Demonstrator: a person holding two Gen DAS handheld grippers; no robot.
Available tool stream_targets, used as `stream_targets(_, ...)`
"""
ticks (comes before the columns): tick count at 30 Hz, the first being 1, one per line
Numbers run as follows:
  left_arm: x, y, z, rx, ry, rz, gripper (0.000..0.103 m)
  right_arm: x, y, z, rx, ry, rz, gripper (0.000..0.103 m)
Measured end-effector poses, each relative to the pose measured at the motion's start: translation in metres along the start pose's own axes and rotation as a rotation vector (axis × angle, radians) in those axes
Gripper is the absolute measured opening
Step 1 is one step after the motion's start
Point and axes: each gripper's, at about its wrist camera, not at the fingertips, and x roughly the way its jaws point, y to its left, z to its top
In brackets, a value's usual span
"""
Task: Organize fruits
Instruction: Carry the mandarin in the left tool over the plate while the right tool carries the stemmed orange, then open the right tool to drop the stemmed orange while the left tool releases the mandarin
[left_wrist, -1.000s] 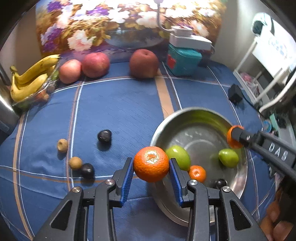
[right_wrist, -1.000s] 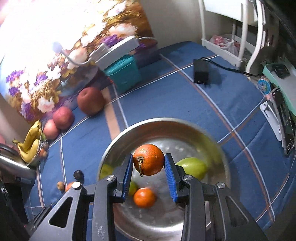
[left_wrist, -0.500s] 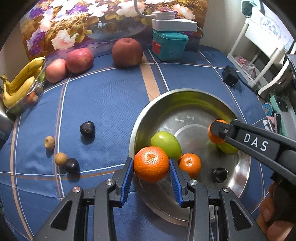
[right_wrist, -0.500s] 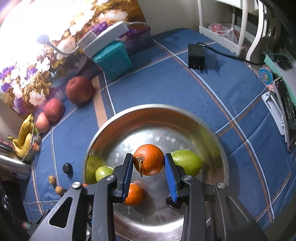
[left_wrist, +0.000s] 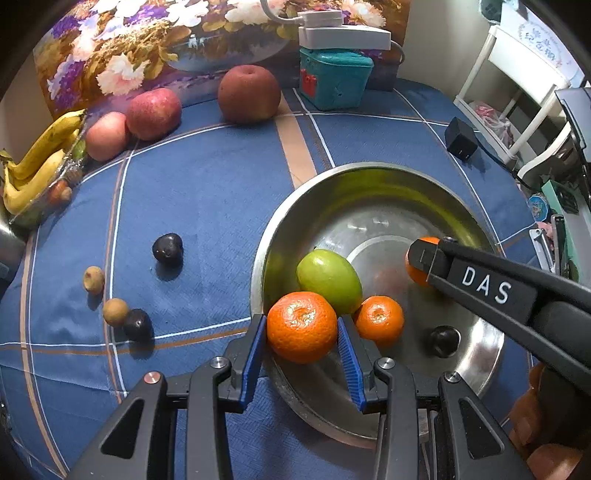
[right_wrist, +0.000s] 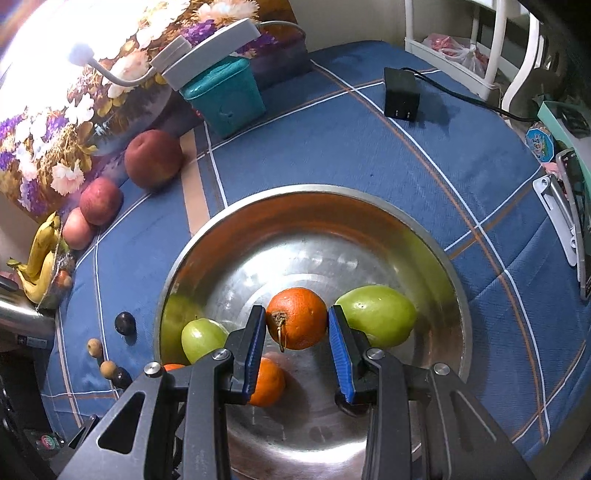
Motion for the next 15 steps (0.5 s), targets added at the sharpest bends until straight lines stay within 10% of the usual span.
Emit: stream_targets(15,0.0011,0.0005,0.0002,-0.004,0.012,-0.004,0.043,0.0073,0.0046,-0.0014,-0.027,0.022,-0.036,0.037)
